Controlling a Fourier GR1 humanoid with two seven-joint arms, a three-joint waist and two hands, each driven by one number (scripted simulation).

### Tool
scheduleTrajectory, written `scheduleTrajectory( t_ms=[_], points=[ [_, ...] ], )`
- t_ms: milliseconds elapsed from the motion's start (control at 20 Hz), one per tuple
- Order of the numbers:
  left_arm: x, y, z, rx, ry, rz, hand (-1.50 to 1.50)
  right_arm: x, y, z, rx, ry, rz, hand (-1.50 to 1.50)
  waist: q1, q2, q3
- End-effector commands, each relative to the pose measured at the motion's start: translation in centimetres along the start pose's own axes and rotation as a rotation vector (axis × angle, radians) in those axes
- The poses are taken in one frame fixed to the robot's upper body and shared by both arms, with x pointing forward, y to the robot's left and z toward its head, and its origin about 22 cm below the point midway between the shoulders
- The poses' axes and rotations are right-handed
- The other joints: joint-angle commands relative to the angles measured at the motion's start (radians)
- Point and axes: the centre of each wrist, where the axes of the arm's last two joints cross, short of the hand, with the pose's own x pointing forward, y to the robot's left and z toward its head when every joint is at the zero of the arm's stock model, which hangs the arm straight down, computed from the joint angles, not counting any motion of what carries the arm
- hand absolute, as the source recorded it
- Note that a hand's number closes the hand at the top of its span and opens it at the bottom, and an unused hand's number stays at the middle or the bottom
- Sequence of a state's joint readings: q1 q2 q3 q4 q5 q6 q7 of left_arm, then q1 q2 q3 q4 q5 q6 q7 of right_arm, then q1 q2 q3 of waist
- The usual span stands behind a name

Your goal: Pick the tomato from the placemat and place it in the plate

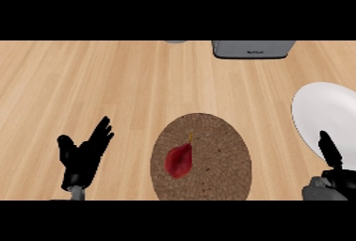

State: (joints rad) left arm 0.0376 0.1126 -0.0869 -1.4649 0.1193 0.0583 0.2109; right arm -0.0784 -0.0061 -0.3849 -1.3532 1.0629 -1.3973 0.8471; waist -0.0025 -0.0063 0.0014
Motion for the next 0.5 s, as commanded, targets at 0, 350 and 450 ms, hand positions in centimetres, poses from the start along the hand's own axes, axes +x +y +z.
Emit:
scheduleTrajectory(
  t_ms=[0, 350, 450],
  points=[
    [-0.7, 0.3, 0.2, 0.009, 0.016, -0.004, 0.00, -2.1, -2.6, 1.5, 0.018, 0.031, -0.017, -1.50, 0.000, 0.004, -0.003],
    [-0.2, -1.2, -0.5, 0.000, 0.015, -0.004, 0.00, -3.4, -3.4, 2.9, 0.067, 0.055, 0.027, -1.50, -0.003, 0.005, -0.004],
    [-0.9, 0.8, 0.1, -0.012, 0.014, -0.012, 0.00, -3.1, -2.3, 3.4, 0.078, 0.048, 0.031, -1.50, 0.005, 0.007, -0.004]
  ],
)
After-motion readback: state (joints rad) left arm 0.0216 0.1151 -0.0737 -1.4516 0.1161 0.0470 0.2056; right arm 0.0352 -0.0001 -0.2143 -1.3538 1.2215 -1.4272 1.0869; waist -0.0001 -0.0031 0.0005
